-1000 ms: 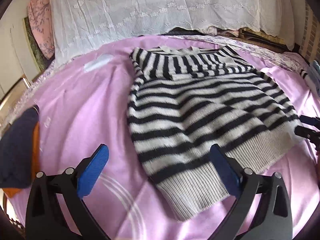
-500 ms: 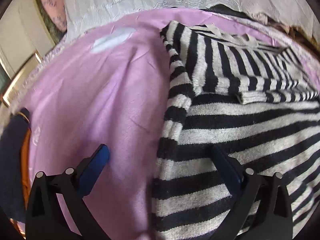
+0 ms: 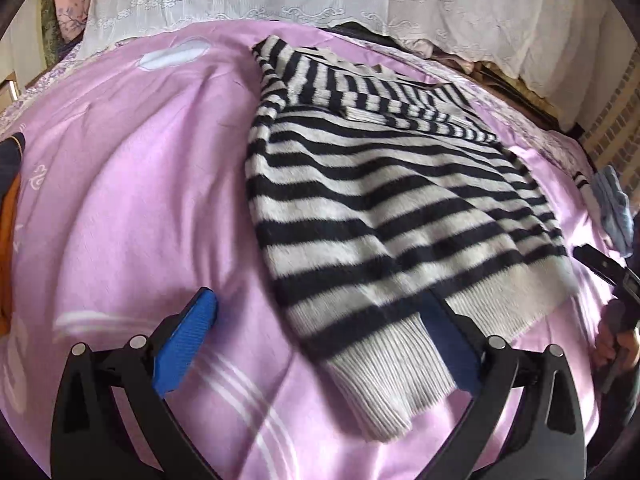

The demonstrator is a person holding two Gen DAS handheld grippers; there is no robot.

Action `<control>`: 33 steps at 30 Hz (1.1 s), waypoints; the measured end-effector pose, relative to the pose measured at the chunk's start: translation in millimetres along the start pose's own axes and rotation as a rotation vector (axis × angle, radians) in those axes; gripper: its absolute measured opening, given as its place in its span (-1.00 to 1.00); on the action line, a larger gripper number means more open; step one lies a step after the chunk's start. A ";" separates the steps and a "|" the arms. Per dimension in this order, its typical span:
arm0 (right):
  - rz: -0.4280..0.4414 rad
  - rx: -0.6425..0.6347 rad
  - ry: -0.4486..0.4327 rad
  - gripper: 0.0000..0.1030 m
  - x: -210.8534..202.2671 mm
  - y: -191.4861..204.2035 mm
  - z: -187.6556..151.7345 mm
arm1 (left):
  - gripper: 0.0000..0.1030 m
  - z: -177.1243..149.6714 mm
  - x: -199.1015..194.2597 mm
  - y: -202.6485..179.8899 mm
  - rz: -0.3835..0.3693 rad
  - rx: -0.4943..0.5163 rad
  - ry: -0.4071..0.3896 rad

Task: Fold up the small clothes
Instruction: 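Move both tools toward the ribbed grey hem of the sweater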

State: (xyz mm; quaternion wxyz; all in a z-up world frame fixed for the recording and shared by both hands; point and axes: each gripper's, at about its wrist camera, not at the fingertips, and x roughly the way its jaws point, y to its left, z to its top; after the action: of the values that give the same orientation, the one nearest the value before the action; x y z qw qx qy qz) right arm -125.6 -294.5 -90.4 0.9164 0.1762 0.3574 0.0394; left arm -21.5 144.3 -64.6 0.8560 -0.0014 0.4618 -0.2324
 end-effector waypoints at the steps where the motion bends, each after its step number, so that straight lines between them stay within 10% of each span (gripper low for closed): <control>1: 0.007 0.008 0.004 0.92 0.6 -0.7 -0.7 | 0.91 -5.5 -2.8 -1.3 -0.050 -0.002 0.007; 10: 0.111 0.149 0.026 0.62 -5.8 -23.7 -13.8 | 0.91 -26.9 -5.3 -9.2 -0.416 -0.101 0.080; 33: 0.214 0.208 0.139 0.04 -2.8 -34.0 -22.8 | 0.49 -23.2 4.8 -11.1 -0.270 -0.090 0.012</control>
State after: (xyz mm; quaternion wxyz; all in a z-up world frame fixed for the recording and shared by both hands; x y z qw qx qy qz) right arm -144.7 -320.1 -116.1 0.8569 0.3040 0.4012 0.1114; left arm -42.0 137.4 -79.3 0.8132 -0.1007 0.4725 -0.3244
